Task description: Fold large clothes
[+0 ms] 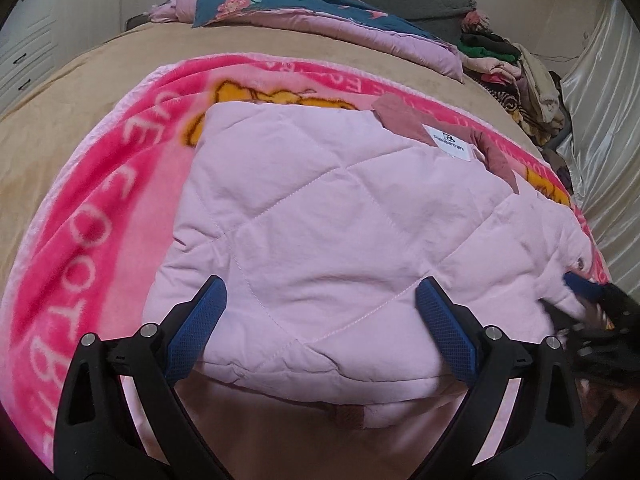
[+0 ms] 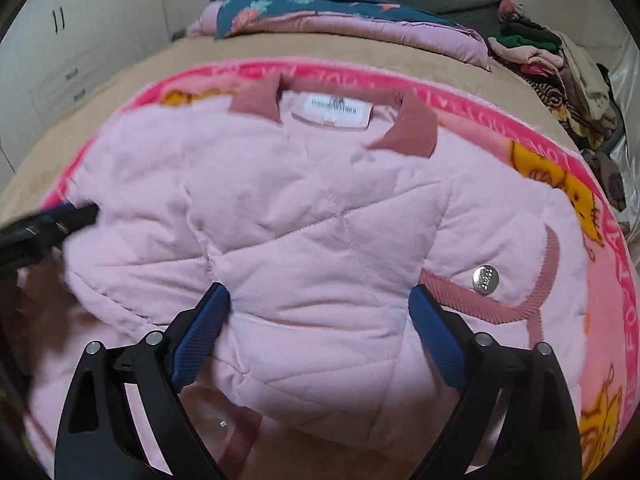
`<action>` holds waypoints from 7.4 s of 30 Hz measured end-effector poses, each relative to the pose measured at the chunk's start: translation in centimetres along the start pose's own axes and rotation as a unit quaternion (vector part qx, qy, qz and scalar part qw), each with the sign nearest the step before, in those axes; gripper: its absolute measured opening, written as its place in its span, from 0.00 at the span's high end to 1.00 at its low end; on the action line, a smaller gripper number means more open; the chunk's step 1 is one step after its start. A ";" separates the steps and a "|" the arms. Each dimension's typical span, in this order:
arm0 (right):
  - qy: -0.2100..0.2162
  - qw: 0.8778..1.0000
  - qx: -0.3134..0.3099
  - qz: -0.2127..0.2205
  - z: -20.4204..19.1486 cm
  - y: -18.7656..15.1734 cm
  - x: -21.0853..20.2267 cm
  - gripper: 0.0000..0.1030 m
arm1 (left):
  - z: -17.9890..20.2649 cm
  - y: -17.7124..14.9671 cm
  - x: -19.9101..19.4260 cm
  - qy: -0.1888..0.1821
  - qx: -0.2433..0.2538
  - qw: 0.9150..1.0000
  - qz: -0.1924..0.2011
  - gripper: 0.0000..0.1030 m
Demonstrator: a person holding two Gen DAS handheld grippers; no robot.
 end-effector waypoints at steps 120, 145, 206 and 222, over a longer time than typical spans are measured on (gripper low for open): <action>-0.003 0.974 0.157 0.162 12.9 -14.3 -30.8 0.04 | 8.7 -11.3 -24.5 0.039 0.068 0.992 0.098 0.09; -0.032 0.985 0.146 0.087 15.2 -21.1 -25.8 0.04 | 3.1 -17.7 -21.3 0.094 0.060 0.993 0.024 0.09; 0.142 0.960 0.239 -0.022 15.2 -34.1 -21.4 0.72 | -0.2 -25.9 -18.7 -0.040 -0.077 0.995 -0.056 0.18; 0.162 0.960 0.225 0.039 15.3 -30.9 -23.8 0.83 | 2.1 -24.4 -21.1 -0.018 -0.022 1.000 -0.012 0.82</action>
Point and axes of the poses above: each gripper's, at about its wrist camera, not at the fingertips, and x roughly the way its jaws point, z to its right, y to its top, the point moved 10 cm from there along x, roughly the way its jaws point, and after that the axes turned 14 degrees about -y, right-handed, at the moved point
